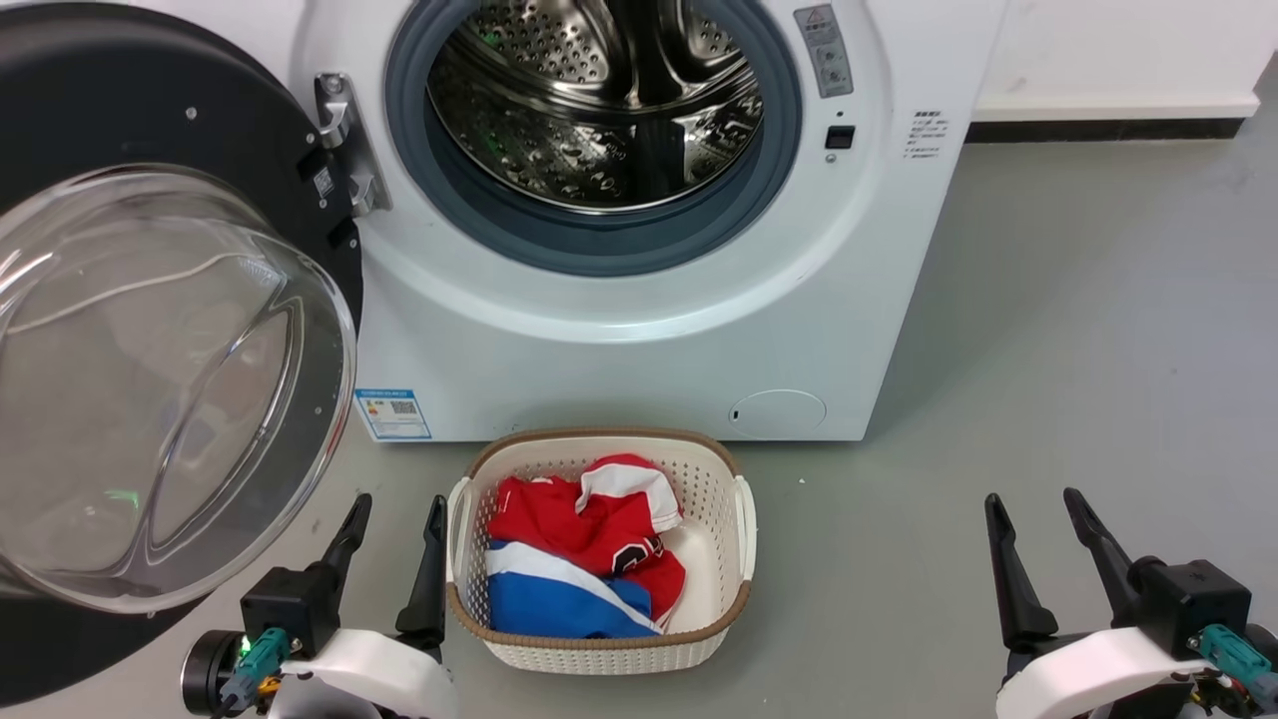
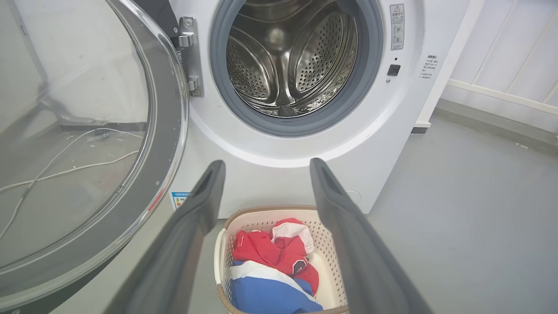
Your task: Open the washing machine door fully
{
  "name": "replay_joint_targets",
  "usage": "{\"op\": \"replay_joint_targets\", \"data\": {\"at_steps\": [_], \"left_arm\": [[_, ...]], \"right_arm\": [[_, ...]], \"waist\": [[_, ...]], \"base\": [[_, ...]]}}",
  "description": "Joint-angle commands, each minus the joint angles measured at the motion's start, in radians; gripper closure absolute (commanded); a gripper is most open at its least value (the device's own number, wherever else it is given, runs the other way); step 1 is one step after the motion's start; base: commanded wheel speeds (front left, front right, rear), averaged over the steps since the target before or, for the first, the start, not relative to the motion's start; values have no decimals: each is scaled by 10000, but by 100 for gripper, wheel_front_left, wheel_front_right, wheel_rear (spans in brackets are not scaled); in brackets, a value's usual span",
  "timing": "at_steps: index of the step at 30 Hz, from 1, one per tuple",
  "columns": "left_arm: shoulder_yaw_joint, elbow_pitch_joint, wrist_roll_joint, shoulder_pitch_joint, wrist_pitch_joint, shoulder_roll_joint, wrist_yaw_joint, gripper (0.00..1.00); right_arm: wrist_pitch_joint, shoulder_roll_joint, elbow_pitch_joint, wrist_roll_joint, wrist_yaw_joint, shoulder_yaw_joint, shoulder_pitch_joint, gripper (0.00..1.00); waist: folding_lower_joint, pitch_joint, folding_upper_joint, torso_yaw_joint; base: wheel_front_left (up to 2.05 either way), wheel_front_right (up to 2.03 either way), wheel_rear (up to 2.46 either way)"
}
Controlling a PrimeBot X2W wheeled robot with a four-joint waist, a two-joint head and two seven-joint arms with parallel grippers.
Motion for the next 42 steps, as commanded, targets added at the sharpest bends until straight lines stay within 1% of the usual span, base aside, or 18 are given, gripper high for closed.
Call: {"op": "replay_joint_targets", "data": {"at_steps": [1,11,35,36,38,42], "left_arm": [[25,93,6,117,-74,-15,34,0],[109,384,-36,26,-137,70,146,0],[63,539,-148,-90,-156,168,142,0],[70,527,-121,-8,-151,129,126,100],[48,681,-159,73,-124,61,125,100],[262,694,-856,7,111,-42,25,100]], "right_arm": [[-61,13,26,-27,-3,-6,-35,0],[-125,13,98,10,-3,61,-11,0],[-144,13,135,63,-3,25,104,0],[-123,0,136,14,0,32,46,100],[-122,2,292,42,0,50,119,100],[-57,-13,346,933,0,51,53,100]], "waist": [[0,-116,0,-79],[0,-244,0,-12],[0,-275,0,-24],[0,-276,0,-24],[0,-276,0,-24],[0,-271,0,-21]], "base": [[0,0,0],[0,0,0],[0,0,0],[0,0,0],[0,0,0],[0,0,0]]}}
